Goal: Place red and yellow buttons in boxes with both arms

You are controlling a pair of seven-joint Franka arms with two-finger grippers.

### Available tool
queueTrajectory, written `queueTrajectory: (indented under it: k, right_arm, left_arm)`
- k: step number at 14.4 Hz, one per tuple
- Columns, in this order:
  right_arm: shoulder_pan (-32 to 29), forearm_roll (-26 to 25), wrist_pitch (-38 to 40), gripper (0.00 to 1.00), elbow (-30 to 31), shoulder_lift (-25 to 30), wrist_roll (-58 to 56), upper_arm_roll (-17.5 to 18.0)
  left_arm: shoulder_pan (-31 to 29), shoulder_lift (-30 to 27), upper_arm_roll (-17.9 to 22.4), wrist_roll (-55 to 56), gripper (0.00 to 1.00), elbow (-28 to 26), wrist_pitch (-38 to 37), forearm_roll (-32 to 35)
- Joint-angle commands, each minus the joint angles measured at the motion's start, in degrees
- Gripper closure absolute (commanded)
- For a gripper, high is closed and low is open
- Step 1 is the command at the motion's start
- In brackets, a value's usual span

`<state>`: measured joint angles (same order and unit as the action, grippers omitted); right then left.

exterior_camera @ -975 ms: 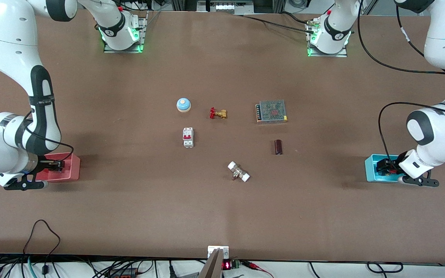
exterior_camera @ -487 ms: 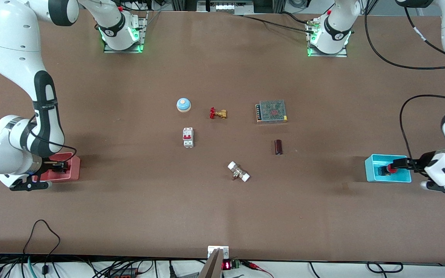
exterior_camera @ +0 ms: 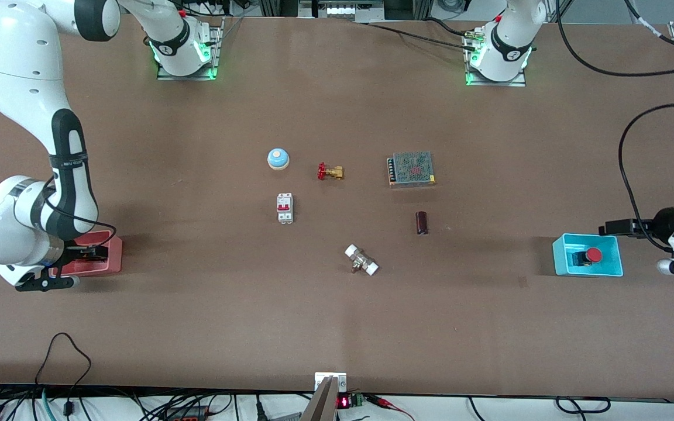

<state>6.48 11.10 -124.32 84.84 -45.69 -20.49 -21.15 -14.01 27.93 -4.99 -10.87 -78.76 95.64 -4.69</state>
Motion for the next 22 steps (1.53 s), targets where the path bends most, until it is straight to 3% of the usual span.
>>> queueTrajectory:
  k: [1, 7, 9, 14, 19, 22]
  right_arm:
    - [-1.0, 1.4, 5.3, 0.00, 0.4, 4.5, -1.6, 0.1]
    - [0.3, 1.3, 14.0, 0.00, 0.0, 14.4, -0.9, 0.4]
    - [2.5, 1.4, 15.5, 0.00, 0.1, 16.1, 0.6, 0.5]
    - [10.2, 1.6, 18.5, 0.00, 0.1, 20.5, 12.7, 0.4]
    - [10.6, 1.6, 26.9, 0.00, 0.1, 27.8, 13.6, 0.4]
    - [10.2, 0.7, 28.1, 0.00, 0.0, 29.3, 12.6, 0.1]
  left_arm:
    - [0.2, -5.2, -3.9, 5.3, 0.00, -1.8, -4.1, 0.2]
    - [1.5, -11.9, -10.1, 14.1, 0.00, -4.9, -6.2, 2.8]
    - [4.5, -12.1, -10.4, 17.5, 0.00, -4.6, -7.2, 5.9]
    - [5.0, -11.1, -10.1, 17.6, 0.00, -1.3, -8.0, 5.7]
    - [4.3, -12.1, -10.2, 16.1, 0.00, -1.2, -8.9, 5.9]
    - [4.4, -14.5, -10.4, 16.9, 0.00, -1.4, -12.2, 5.9]
